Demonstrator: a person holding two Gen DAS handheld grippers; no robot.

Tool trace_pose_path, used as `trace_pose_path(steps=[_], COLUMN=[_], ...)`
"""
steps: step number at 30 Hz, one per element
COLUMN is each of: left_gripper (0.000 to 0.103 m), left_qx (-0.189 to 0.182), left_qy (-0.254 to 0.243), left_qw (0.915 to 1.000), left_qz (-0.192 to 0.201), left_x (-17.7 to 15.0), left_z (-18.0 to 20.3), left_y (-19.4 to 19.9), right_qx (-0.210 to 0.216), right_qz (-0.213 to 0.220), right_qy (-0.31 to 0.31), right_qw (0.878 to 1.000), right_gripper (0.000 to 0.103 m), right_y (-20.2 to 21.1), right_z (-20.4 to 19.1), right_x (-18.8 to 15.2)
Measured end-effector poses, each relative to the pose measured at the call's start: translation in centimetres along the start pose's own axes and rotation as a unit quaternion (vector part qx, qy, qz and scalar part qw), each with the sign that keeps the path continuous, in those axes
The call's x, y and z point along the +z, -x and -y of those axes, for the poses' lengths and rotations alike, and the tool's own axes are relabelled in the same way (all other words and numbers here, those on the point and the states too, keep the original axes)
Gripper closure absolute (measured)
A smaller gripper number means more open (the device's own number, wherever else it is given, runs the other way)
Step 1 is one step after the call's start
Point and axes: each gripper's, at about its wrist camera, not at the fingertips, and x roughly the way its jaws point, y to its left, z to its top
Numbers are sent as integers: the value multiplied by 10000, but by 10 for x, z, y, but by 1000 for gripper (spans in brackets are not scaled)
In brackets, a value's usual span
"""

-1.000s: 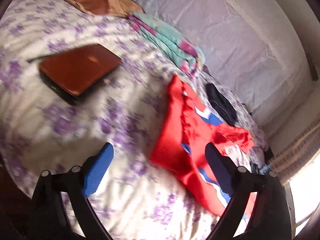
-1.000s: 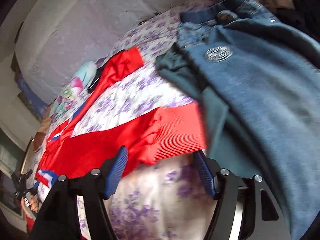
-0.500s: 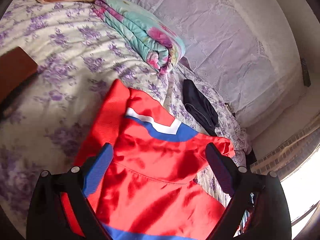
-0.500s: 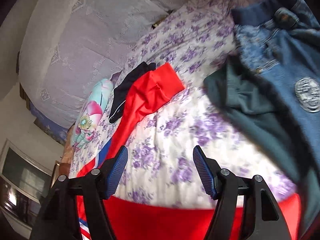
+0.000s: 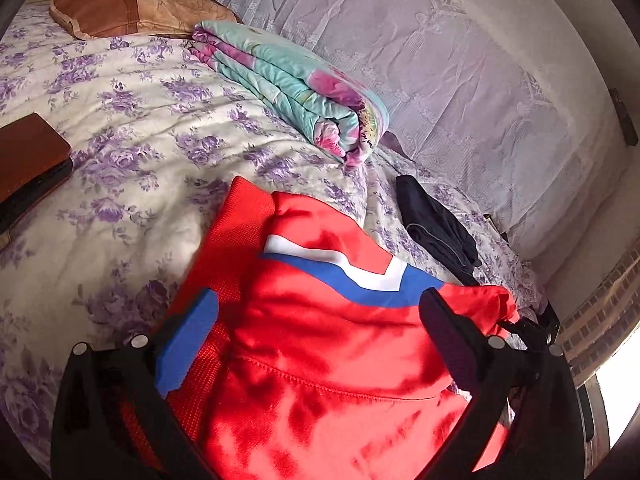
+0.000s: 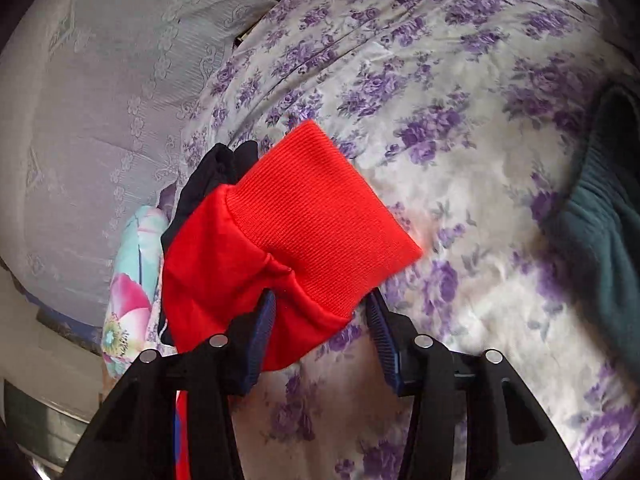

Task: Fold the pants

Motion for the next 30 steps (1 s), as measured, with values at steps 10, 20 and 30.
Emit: trace_pose_path(steps=[10, 20, 30], left_gripper=[5, 5, 5], left_qx=[-141, 119, 547], left_qy=[143, -38, 499], left_qw=[9998, 9988, 9890], left_qz=[37, -467, -1280], left_x=[1, 10, 45], left_z=[-4, 6, -13], left_y=[1, -6, -54], right_qx=[-375, -568, -335], right_qz=[219, -402, -205], right_qy=[1448, 576, 2872], right_qw=[9885, 9959, 9571], right_gripper=[88, 67, 40], right_y=[133, 126, 138], right_z=[5, 91, -19], right_x=[4, -15, -90])
